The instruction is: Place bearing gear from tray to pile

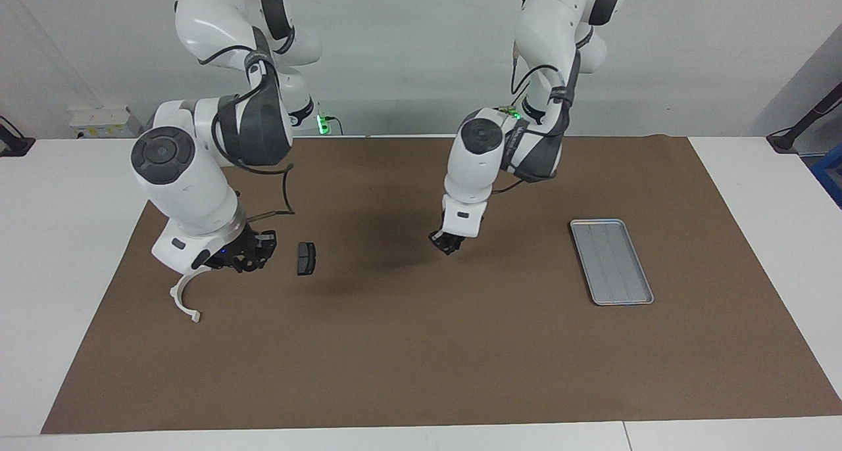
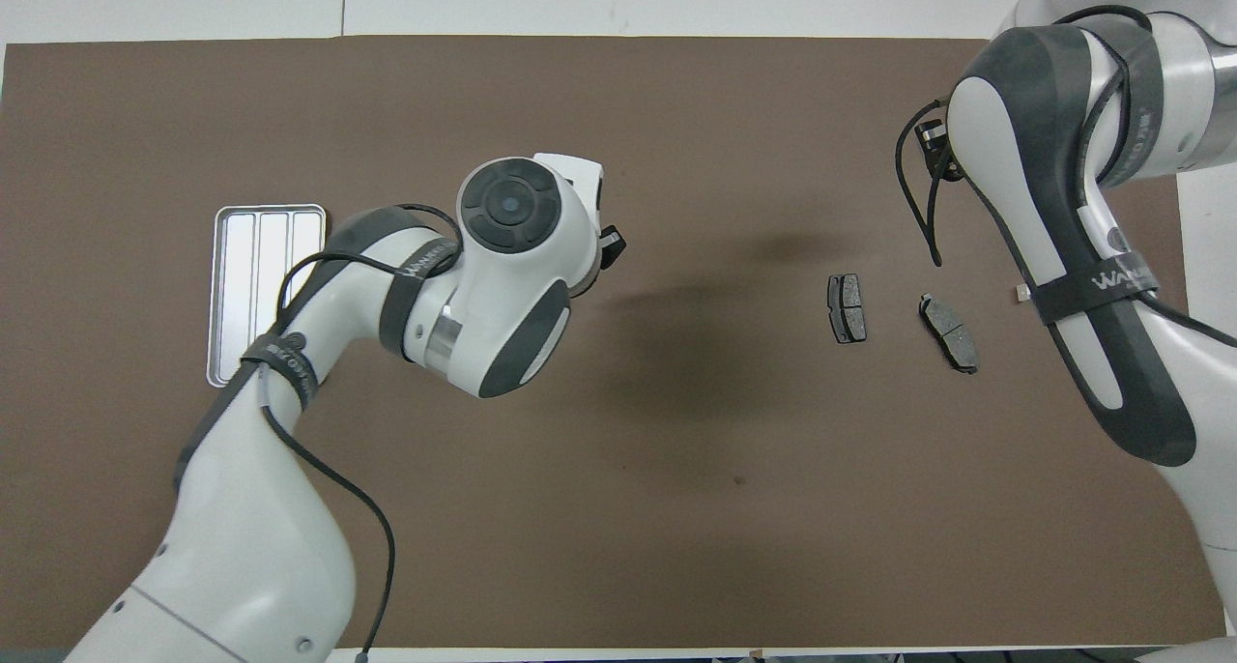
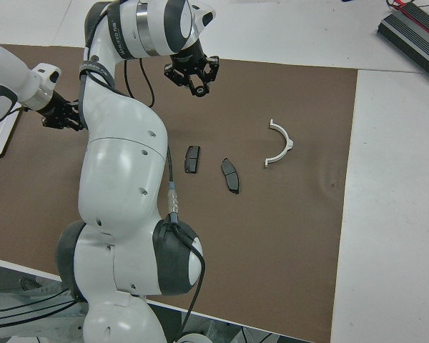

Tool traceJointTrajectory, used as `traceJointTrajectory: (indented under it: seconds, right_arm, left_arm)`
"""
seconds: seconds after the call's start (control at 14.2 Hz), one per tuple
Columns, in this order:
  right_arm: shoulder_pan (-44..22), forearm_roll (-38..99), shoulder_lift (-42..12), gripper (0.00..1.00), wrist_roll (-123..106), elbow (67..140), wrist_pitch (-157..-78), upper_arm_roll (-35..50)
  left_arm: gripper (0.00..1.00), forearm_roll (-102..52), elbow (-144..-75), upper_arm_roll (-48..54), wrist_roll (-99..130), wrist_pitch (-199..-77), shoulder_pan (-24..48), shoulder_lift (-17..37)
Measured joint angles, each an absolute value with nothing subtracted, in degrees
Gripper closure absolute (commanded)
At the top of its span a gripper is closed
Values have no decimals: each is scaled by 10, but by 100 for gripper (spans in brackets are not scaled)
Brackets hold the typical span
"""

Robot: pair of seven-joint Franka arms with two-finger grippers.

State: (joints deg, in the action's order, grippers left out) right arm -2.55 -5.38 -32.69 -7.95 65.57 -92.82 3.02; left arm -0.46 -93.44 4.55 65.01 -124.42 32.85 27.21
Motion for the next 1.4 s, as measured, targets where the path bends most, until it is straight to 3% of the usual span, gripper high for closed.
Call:
traceJointTrajectory:
  seconds: [0.28, 0.49, 0.56, 0.63, 0.7, 0.98, 1.05, 1.12, 1.19, 1.4]
  right_arm:
    - [-6, -90, -339, 100, -84, 788, -1116, 30]
    - [6, -93, -358, 100, -84, 816, -1170, 30]
    - [6, -93, -363, 100, -84, 817, -1181, 30]
    - [6, -93, -367, 100, -84, 818, -1193, 30]
    - [6, -93, -371, 100, -84, 821, -1208, 30]
    - [10, -93, -384, 100, -84, 828, -1230, 30]
    - [10, -93, -384, 91, -84, 828, -1230, 30]
    - [10, -93, -384, 39, -84, 828, -1230, 31]
    - [10, -93, -384, 0, -84, 828, -1230, 31]
    - [10, -93, -384, 0, -84, 828, -1230, 32]
  left_arm:
    - [98, -3, -949, 36, 656, -1278, 337, 298]
    - [96, -3, -980, 36, 656, -1301, 338, 291]
    - [79, -3, -990, 36, 656, -1311, 338, 289]
    - [15, -3, -997, 36, 656, -1317, 338, 286]
    - [0, -3, -1000, 36, 656, -1317, 338, 283]
    - [0, 15, -980, 26, 657, -1241, 329, 263]
    - [0, 18, -976, 20, 654, -1215, 317, 243]
    - [0, 22, -977, 16, 637, -1189, 293, 215]
    - [0, 23, -979, 14, 600, -1161, 261, 181]
    - [0, 23, -984, 12, 445, -1071, 146, 89]
